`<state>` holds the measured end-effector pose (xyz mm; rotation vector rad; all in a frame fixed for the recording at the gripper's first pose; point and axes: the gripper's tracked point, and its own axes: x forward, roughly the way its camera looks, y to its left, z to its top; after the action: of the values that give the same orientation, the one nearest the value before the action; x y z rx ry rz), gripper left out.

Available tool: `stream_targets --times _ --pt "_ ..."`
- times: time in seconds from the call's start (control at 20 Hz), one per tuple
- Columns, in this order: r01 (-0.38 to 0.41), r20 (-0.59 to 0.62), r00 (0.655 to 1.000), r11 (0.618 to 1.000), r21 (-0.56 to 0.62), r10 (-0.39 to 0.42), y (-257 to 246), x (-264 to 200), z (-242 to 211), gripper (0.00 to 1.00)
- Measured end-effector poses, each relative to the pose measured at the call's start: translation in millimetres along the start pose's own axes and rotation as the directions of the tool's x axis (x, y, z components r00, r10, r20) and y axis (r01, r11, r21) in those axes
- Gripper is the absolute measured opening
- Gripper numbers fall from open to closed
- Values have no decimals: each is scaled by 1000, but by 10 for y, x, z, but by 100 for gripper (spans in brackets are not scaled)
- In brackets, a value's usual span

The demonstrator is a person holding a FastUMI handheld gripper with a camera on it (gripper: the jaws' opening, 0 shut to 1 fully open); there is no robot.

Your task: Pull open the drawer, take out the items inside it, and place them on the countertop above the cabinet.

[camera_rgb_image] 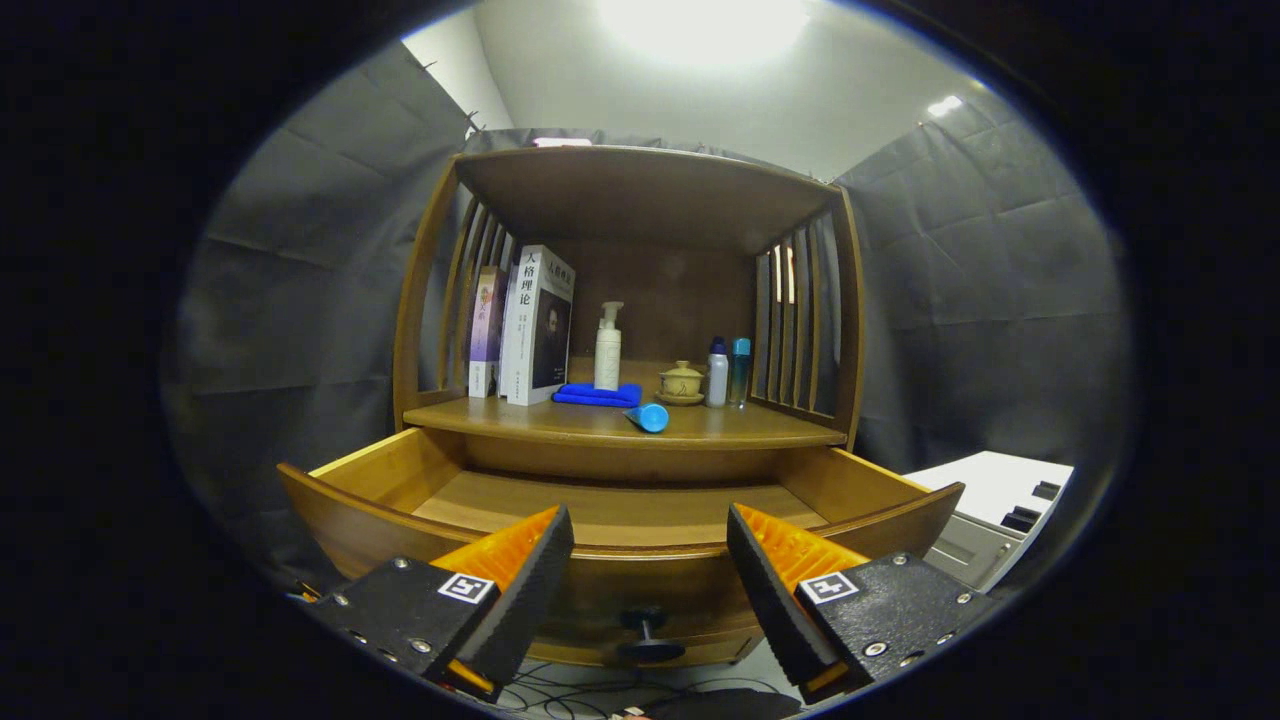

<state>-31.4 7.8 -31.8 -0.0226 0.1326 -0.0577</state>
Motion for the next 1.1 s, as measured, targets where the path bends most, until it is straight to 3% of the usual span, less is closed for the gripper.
stream_targets --times 0.45,0.85,1.1 --pt "-5 8 1000 1000 18 5 -70 -122 -9 95" --pt "-32 -85 996 999 -11 31 -20 -155 -321 95" --pt "-53 -71 996 999 11 54 50 -109 -326 92"
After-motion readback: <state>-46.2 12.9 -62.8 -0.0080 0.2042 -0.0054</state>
